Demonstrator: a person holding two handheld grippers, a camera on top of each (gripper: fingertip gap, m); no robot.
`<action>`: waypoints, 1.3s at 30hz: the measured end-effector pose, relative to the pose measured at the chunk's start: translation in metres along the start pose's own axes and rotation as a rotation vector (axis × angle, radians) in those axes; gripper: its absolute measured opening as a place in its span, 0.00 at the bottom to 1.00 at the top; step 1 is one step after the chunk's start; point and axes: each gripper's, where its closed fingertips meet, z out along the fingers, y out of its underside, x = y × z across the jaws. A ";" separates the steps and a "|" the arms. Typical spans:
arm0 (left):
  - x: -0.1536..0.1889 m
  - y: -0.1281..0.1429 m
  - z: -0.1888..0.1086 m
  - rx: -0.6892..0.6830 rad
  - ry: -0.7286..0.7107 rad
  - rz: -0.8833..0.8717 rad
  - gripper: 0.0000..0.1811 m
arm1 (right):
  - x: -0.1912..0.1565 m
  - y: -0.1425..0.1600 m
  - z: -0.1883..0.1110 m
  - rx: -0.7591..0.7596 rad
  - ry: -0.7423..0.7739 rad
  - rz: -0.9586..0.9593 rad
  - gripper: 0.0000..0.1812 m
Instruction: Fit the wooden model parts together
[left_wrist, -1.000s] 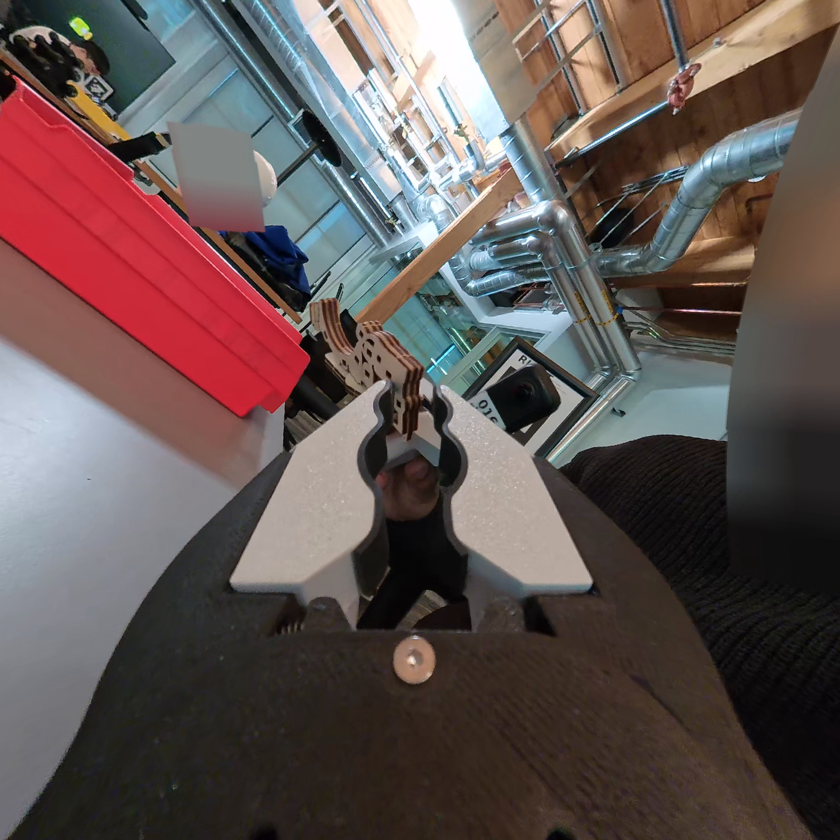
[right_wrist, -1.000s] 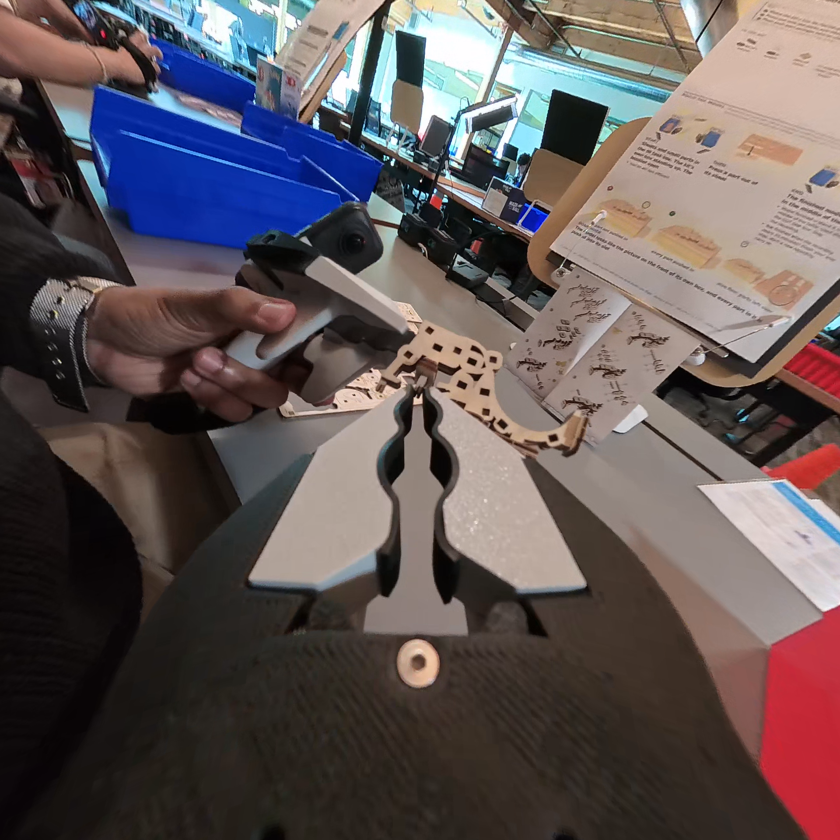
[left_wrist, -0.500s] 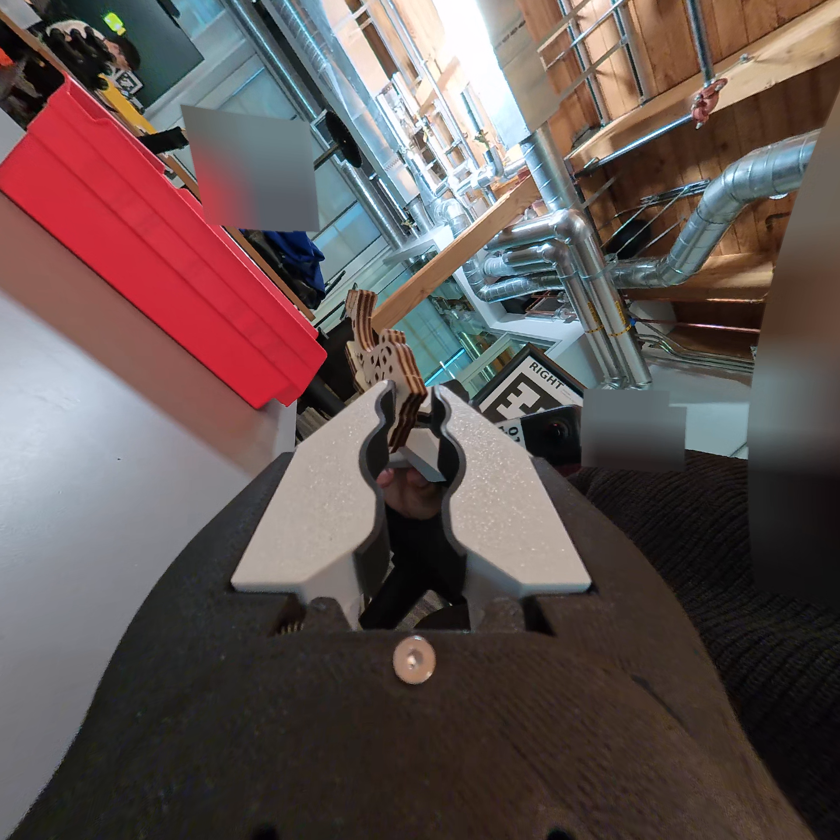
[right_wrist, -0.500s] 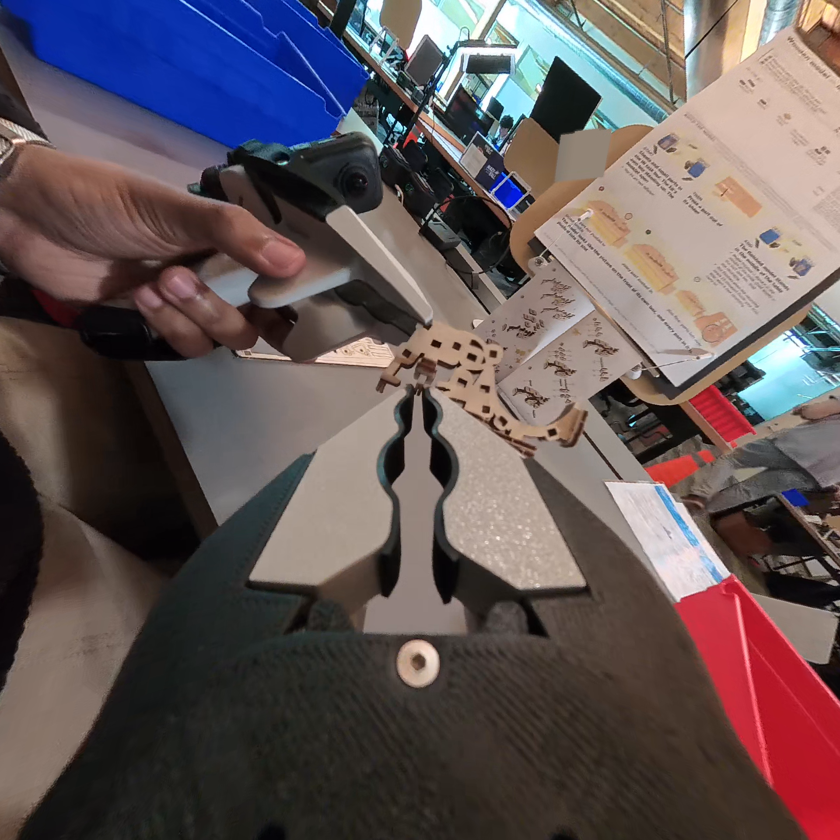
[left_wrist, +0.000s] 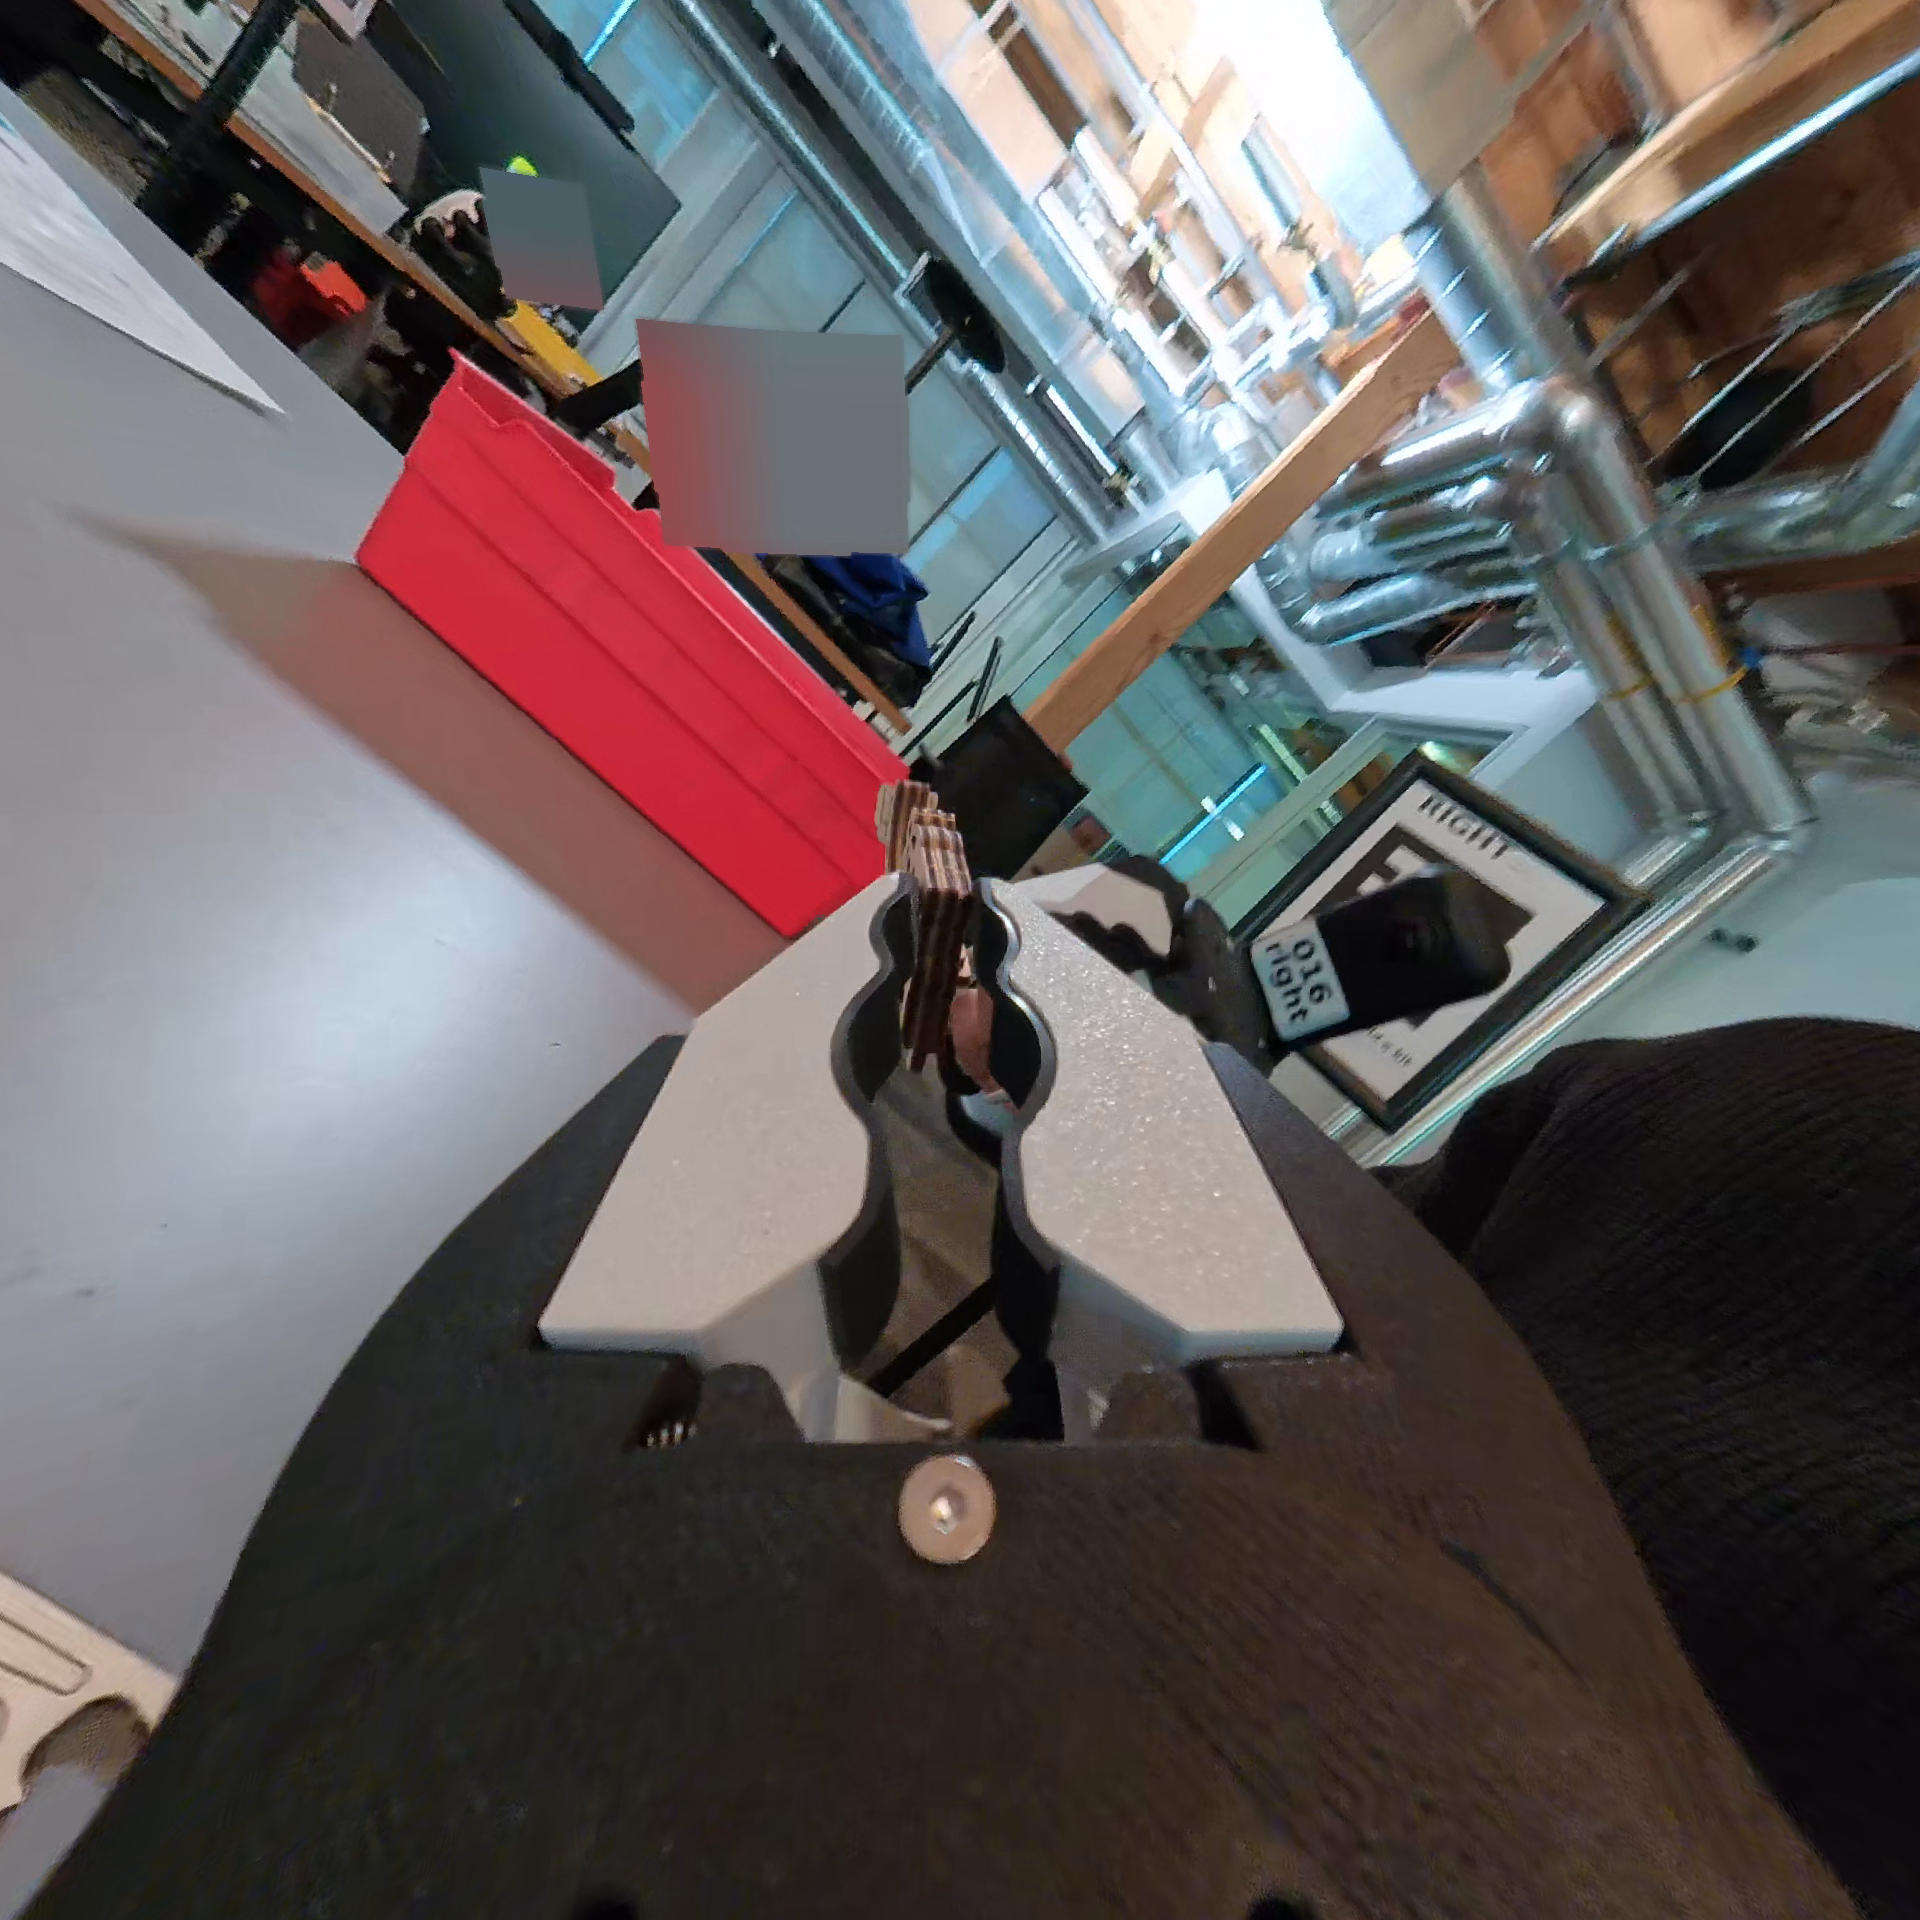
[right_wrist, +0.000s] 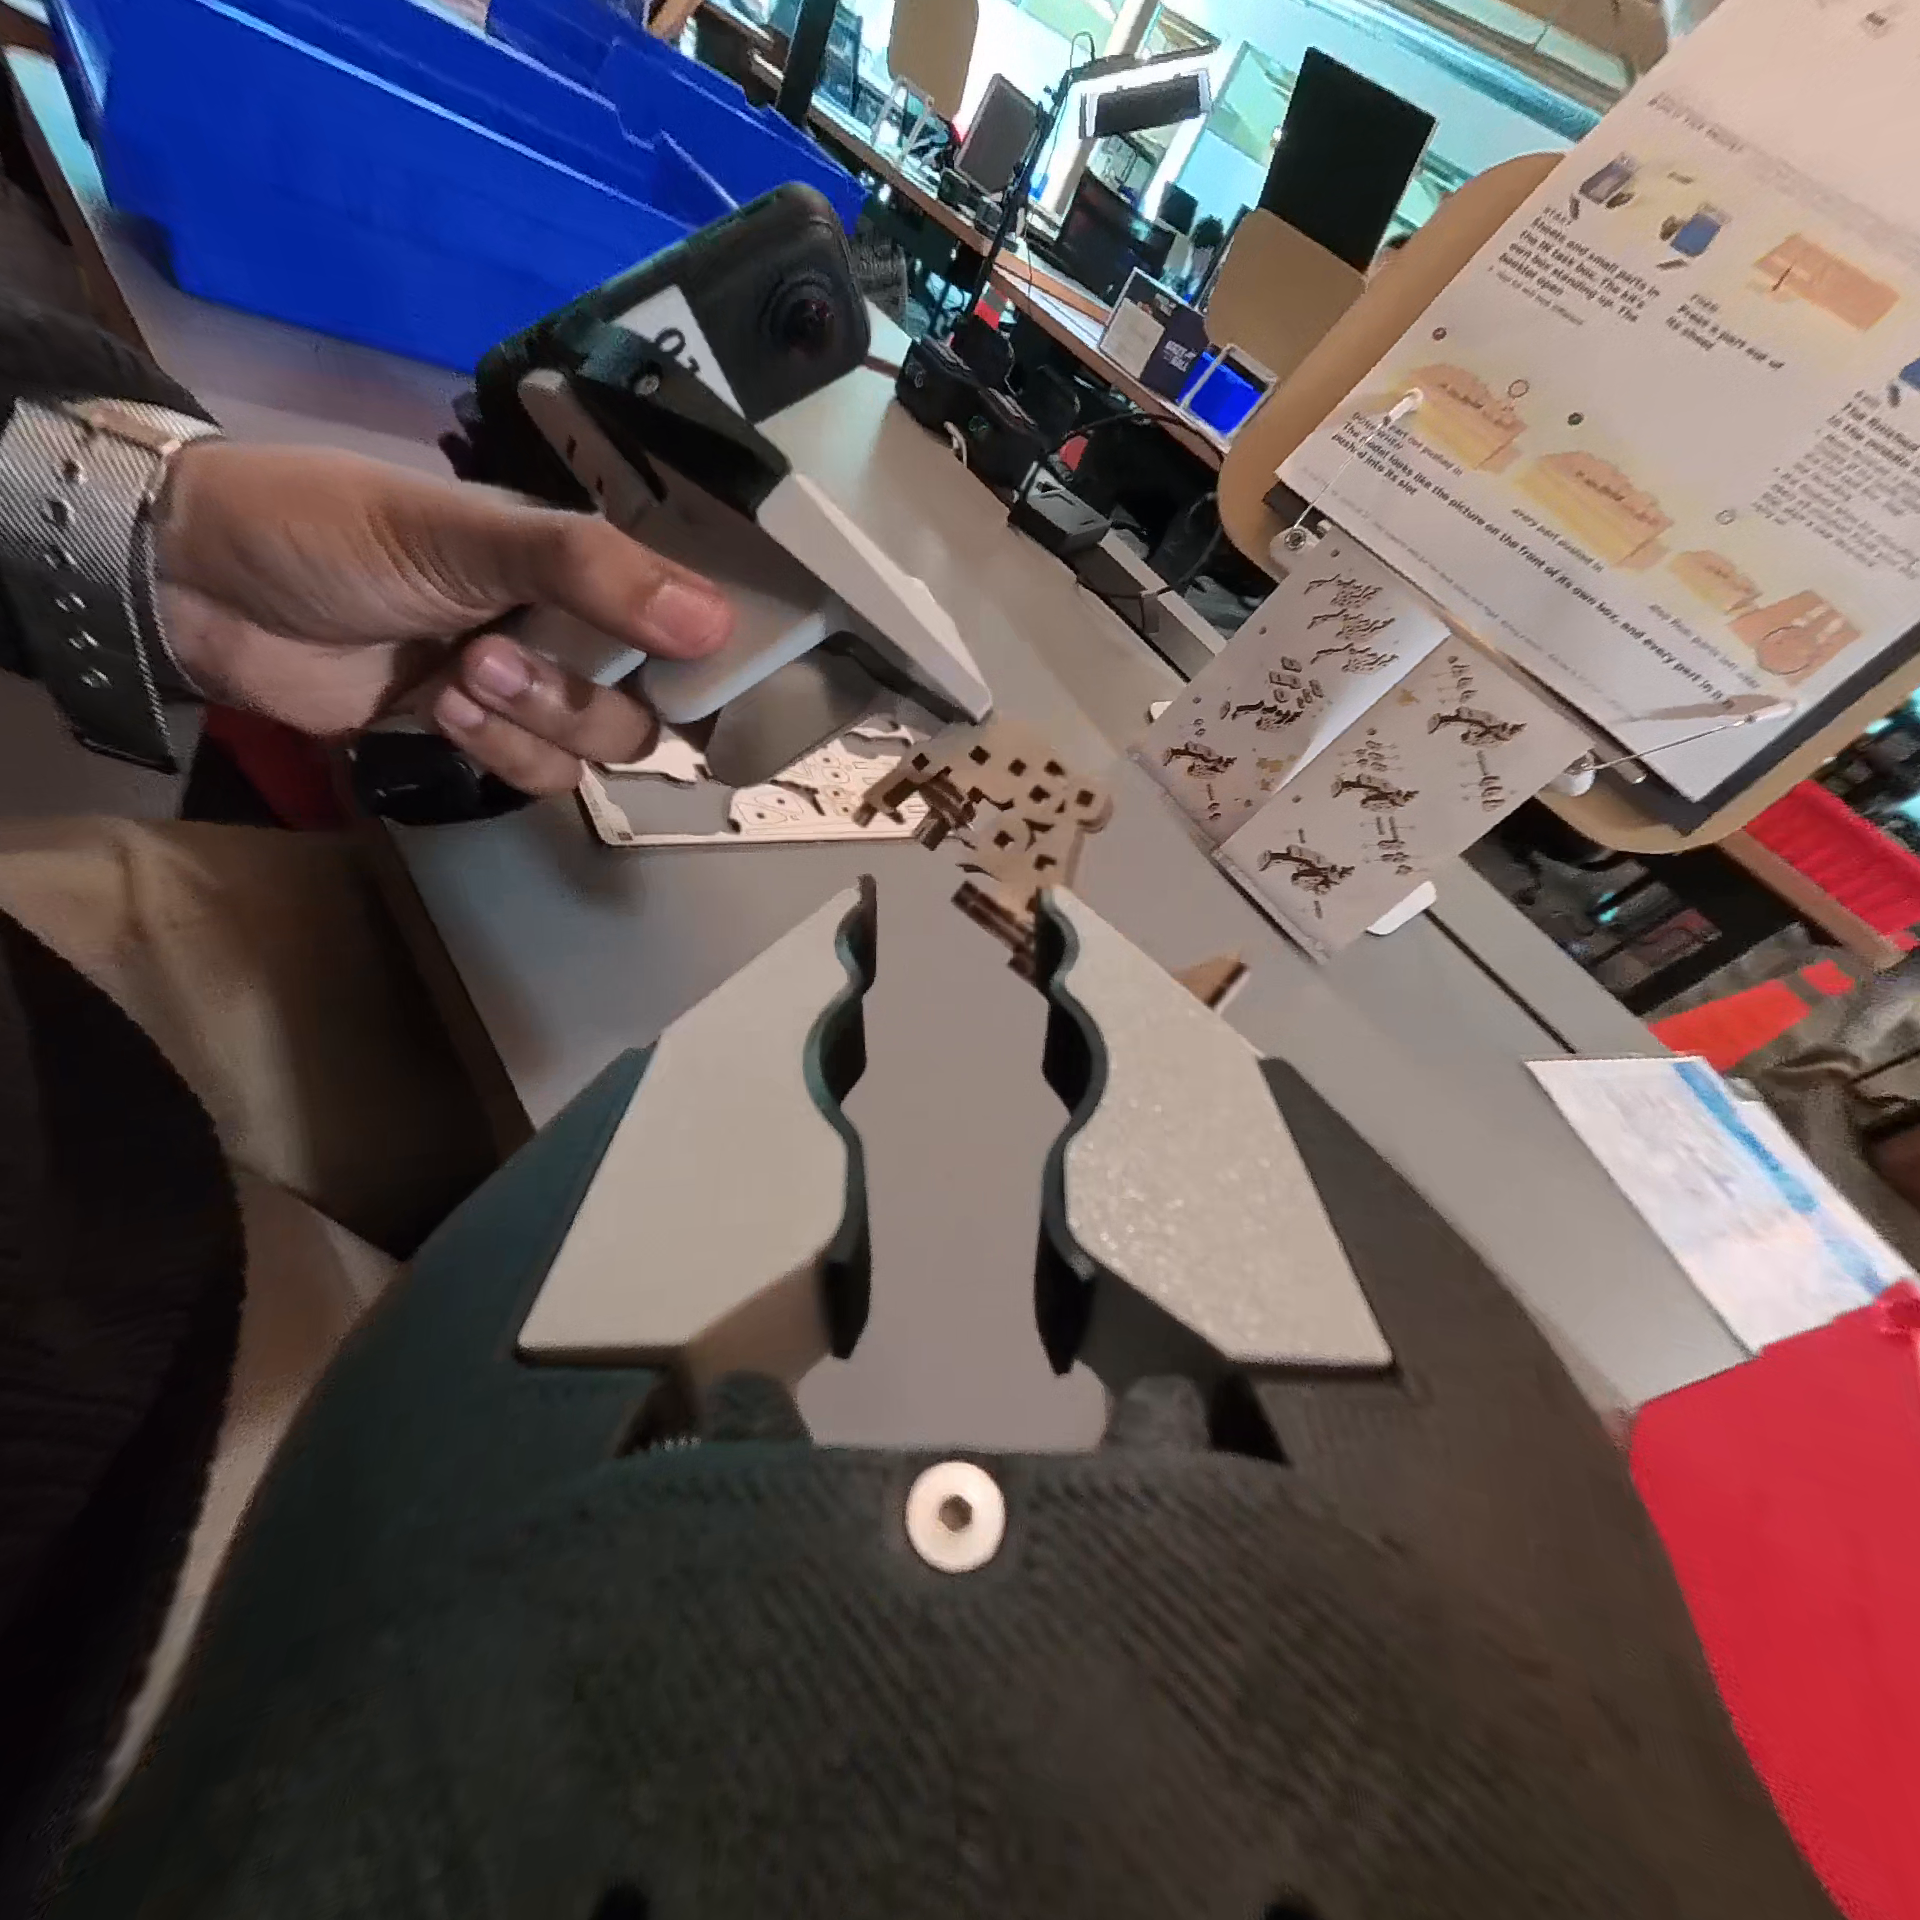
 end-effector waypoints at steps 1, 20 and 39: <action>0.000 0.001 0.000 -0.016 -0.011 0.030 0.04 | 0.001 0.000 -0.001 0.005 -0.009 0.027 0.17; 0.025 0.036 0.012 -0.305 0.092 0.306 0.04 | -0.004 -0.002 -0.011 0.065 -0.339 0.595 0.10; 0.037 0.018 0.015 -0.112 0.247 0.019 0.21 | 0.022 -0.030 -0.018 0.362 -0.405 0.999 0.04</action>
